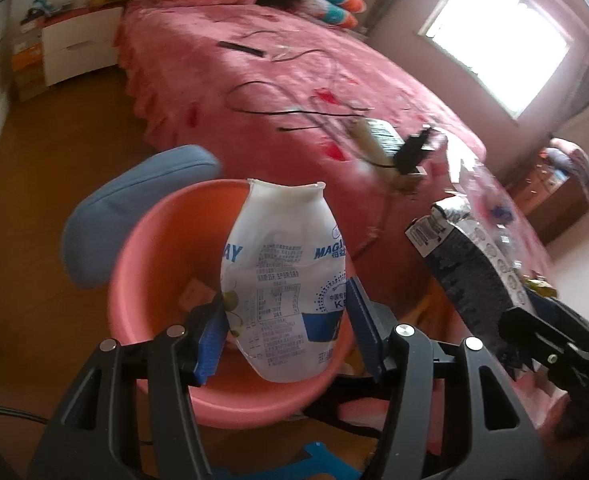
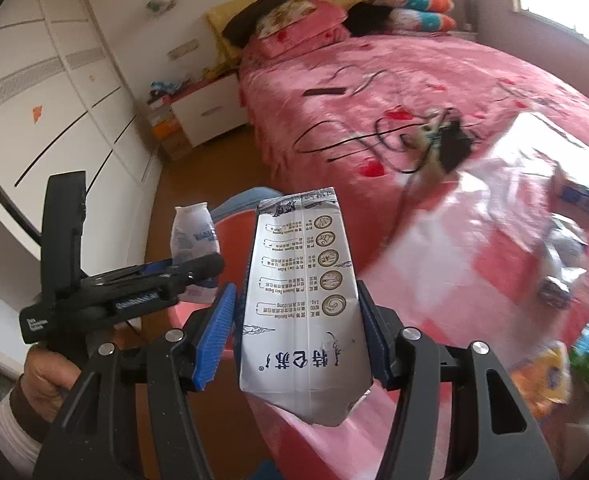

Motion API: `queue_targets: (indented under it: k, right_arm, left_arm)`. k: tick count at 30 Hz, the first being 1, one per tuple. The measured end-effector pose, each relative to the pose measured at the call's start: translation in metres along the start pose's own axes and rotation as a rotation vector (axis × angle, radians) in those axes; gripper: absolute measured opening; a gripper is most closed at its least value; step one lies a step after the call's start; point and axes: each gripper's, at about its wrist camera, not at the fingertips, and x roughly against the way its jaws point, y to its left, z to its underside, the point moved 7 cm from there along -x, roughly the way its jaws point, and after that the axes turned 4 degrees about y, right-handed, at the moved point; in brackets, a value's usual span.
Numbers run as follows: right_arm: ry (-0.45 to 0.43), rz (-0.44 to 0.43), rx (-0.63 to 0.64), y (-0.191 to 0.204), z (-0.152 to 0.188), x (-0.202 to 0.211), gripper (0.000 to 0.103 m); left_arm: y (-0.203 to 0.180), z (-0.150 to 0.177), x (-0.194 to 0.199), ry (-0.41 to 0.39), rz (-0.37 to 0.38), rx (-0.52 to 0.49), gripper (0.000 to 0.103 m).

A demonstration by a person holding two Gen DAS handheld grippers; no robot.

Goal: Collect trash
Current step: 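Open both grippers over the pink bucket to drop the bottle and carton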

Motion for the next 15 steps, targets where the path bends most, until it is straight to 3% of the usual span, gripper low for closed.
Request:
queue_targets:
  k: [7, 9, 11, 15]
  right_arm:
    - [0.043, -0.024, 0.032, 0.025, -0.014, -0.047, 0.06]
    - [0.058, -0.027, 0.03, 0.026, -0.015, -0.061, 0.066]
    - [0.062, -0.039, 0.007, 0.023, -0.013, -0.068, 0.075]
    - [0.047, -0.04, -0.019, 0.015, -0.01, -0.065, 0.076]
  left_arm:
    - [0.036, 0.004, -0.019, 0.018, -0.128, 0.031, 0.059]
    - [0.043, 0.004, -0.022, 0.01, -0.158, 0.043, 0.07]
    - [0.048, 0.003, -0.022, -0.003, -0.194, 0.039, 0.073]
    - [0.052, 0.002, -0.021, -0.034, -0.27, 0.017, 0.081]
